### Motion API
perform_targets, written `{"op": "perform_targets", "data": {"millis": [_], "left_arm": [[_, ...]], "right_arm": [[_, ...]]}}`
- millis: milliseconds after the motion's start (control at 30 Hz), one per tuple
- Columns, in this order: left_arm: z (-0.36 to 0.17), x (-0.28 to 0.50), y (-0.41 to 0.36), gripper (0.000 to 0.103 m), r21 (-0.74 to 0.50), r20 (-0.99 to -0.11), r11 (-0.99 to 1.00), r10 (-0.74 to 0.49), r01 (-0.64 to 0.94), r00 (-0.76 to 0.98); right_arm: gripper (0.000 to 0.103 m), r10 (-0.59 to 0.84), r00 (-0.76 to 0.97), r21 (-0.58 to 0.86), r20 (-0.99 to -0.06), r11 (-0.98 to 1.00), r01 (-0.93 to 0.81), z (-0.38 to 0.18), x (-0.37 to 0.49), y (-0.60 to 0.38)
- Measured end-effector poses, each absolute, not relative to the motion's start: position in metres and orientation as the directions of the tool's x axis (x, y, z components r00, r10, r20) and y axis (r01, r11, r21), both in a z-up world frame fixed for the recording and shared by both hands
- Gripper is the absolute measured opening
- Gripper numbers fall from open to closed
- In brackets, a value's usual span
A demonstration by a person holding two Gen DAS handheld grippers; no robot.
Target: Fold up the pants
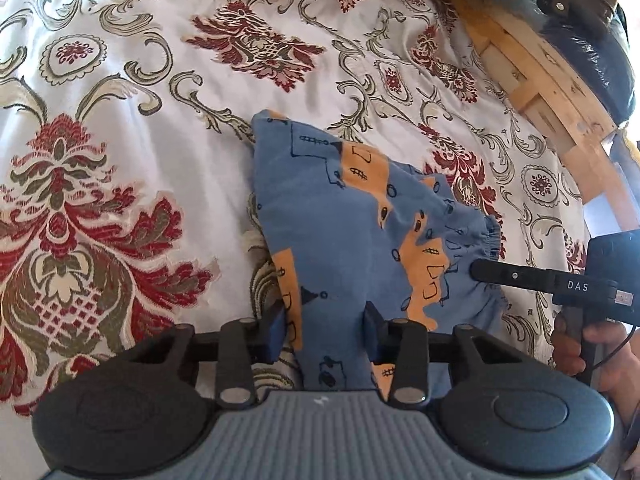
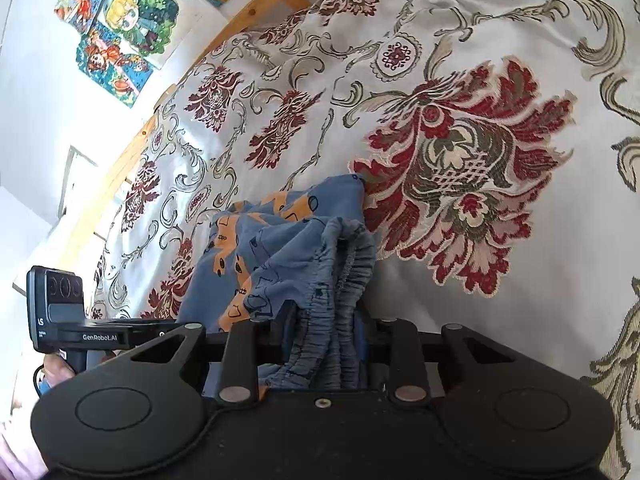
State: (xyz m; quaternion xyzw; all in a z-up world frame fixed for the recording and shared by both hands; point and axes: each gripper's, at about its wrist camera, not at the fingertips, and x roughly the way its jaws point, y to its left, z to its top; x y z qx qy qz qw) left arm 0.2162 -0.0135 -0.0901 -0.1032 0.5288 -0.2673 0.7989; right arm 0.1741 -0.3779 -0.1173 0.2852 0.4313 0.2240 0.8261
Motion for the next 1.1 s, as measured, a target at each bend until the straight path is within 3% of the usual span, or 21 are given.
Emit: {"op": "perform_targets", "data": {"millis": [333, 567, 1100], "left_arm": [[-0.082, 0.207, -0.029, 0.039, -0.348, -0.819, 0.870, -0.464, 0.351, 0.338], [-0.069, 0.194, -0.041, 0.030, -0.242, -0.832, 0.883, -0.402, 0.402, 0.383], [-0.044, 0.171, -0.033, 0.025, -0.232, -0.806, 0.891, -0.401, 0.391, 0.434]], "right_arm": [[0.025, 0.526, 0.597, 0.565, -0.606, 0.813, -0.142, -0.102, 0.158, -0.359], [0.023, 0.465, 0.649, 0.501, -0.602, 0.853, -0.146, -0.088, 0.140, -0.342], [0.022, 0.429, 0.730, 0.382, -0.532, 0.891, -0.245, -0.062, 0.118, -0.323]]}}
